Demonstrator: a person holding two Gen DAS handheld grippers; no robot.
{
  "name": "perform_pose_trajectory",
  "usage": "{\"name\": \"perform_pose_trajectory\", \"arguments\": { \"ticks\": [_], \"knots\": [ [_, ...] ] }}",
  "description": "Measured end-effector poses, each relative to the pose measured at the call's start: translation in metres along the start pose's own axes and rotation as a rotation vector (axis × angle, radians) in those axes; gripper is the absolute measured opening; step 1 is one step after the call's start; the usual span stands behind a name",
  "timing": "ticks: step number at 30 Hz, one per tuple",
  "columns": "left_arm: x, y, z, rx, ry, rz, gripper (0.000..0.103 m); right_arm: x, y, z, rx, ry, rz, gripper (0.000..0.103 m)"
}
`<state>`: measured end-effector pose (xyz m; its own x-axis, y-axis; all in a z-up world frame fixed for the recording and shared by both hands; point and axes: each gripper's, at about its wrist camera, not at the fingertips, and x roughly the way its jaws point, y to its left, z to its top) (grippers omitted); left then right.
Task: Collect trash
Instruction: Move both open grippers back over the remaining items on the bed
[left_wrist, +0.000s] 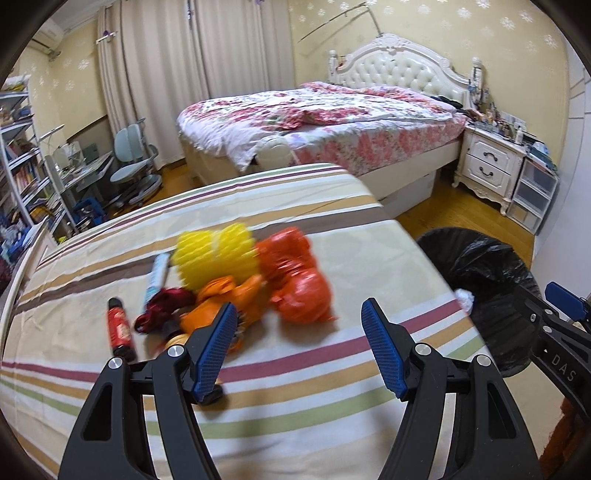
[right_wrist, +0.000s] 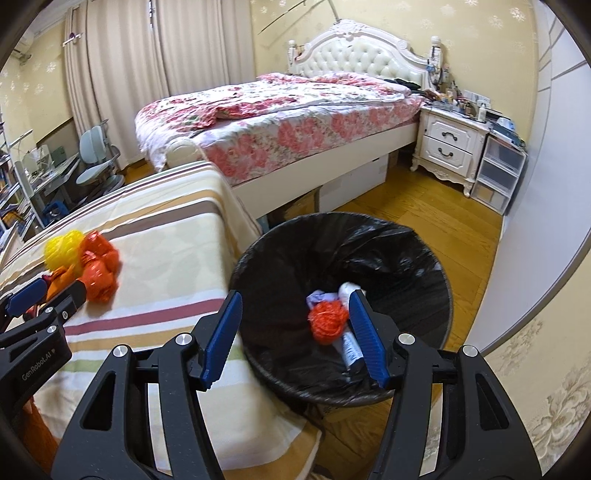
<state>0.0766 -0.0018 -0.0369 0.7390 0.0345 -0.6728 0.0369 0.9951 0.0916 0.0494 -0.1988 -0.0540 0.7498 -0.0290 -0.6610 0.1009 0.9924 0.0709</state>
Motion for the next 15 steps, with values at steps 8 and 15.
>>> {"name": "perform_pose_trajectory", "arguments": {
  "ticks": [8, 15],
  "knots": [
    [-0.003, 0.041, -0.020, -0.066, 0.026, 0.085, 0.068, -0.007, 0.034, -0.014, -0.045, 0.011, 0.060, 0.059],
    [0.012, 0.066, -0.028, -0.123, 0.110, 0.077, 0.056, -0.004, 0.053, -0.016, -0.071, 0.023, 0.094, 0.059]
  ]
}}
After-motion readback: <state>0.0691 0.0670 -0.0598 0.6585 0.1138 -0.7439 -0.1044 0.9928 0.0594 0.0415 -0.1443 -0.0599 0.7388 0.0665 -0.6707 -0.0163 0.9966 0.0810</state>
